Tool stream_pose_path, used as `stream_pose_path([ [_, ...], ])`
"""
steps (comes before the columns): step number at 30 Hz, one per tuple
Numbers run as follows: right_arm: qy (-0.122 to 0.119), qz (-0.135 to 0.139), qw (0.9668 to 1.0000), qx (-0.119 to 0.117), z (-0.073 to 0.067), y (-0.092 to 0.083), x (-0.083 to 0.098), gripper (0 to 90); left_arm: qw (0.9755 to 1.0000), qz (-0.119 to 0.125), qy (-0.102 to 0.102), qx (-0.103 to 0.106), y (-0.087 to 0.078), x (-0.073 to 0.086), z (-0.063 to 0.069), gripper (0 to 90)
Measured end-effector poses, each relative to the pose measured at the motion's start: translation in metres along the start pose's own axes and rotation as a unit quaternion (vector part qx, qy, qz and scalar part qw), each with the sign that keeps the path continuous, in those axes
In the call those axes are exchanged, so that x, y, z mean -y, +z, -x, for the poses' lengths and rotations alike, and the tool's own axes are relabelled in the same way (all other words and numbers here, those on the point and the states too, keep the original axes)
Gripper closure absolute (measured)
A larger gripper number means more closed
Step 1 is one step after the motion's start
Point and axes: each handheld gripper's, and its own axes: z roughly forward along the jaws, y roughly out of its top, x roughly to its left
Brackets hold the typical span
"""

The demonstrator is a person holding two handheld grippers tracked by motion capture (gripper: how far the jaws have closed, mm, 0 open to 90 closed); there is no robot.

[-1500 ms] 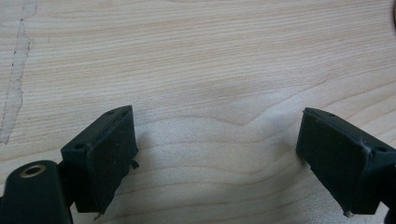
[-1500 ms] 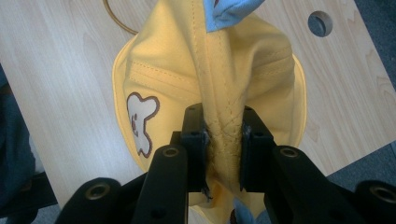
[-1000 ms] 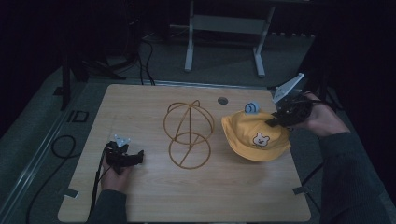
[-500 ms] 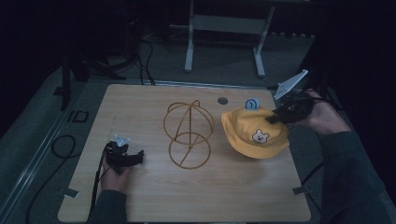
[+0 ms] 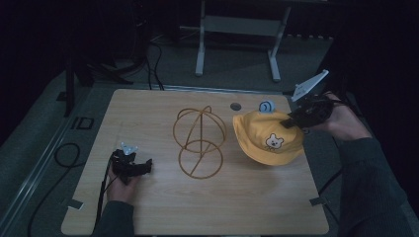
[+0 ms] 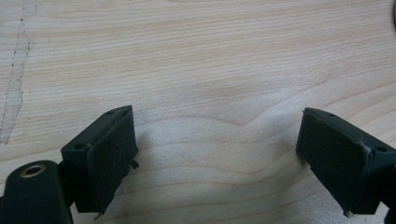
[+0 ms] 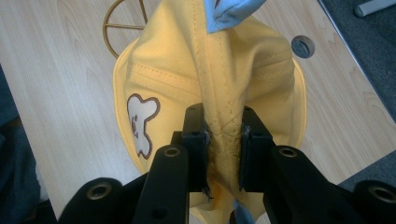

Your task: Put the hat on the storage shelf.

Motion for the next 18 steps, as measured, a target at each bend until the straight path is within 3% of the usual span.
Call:
stream_pose_path([
  [18, -0.007, 0.013, 0.9999, 0.0, -0.0006, -0.0085, -0.0036, 76.5, 1.0, 0.0, 0.0, 0.0, 0.0, 0.0, 0.0, 12.1],
])
